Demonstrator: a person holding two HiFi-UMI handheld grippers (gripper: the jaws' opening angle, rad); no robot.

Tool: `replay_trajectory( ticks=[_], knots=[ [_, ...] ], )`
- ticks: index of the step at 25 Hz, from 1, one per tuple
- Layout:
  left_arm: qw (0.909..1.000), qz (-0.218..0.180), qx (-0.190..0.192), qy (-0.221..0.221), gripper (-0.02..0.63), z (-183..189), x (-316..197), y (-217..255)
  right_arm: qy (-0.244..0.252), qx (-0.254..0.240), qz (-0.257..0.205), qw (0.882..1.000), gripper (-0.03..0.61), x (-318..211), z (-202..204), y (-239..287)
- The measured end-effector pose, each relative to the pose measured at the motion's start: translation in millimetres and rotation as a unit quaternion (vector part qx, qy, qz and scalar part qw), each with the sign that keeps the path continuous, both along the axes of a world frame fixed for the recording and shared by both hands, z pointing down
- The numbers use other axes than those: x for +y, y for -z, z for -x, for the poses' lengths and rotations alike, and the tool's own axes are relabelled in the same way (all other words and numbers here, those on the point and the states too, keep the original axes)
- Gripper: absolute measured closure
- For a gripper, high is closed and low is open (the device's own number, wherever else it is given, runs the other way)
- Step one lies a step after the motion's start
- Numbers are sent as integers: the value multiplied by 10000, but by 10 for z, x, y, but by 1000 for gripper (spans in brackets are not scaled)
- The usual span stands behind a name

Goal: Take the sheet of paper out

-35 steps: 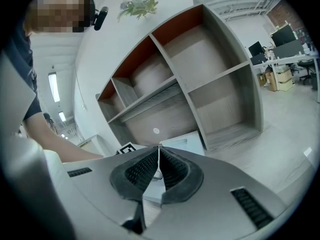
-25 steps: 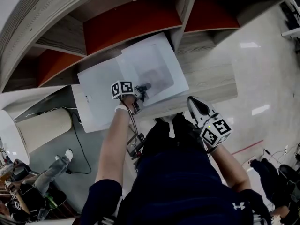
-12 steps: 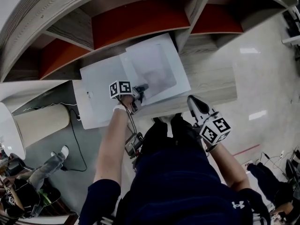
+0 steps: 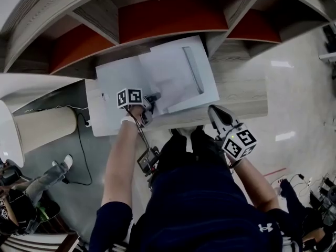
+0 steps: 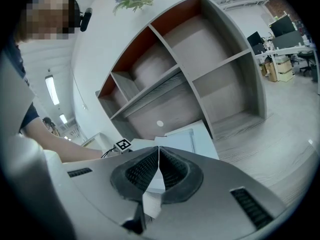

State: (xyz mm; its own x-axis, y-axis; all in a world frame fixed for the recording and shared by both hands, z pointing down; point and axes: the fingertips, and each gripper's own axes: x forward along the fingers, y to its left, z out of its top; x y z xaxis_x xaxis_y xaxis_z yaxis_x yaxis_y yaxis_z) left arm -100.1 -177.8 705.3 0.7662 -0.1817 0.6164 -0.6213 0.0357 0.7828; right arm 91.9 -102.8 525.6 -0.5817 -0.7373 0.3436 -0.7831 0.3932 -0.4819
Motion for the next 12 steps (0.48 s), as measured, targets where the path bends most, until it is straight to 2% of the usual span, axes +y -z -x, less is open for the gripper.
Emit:
replay_trajectory(
  ticks=[6, 12],
  knots=[
    [9995, -188, -178, 165, 591, 268, 48, 90, 125, -2, 29, 9999, 565, -37, 104, -15],
    [9978, -340, -540, 176, 591, 541, 153, 162, 230, 21, 21, 9997, 565, -52, 212, 30]
  ],
)
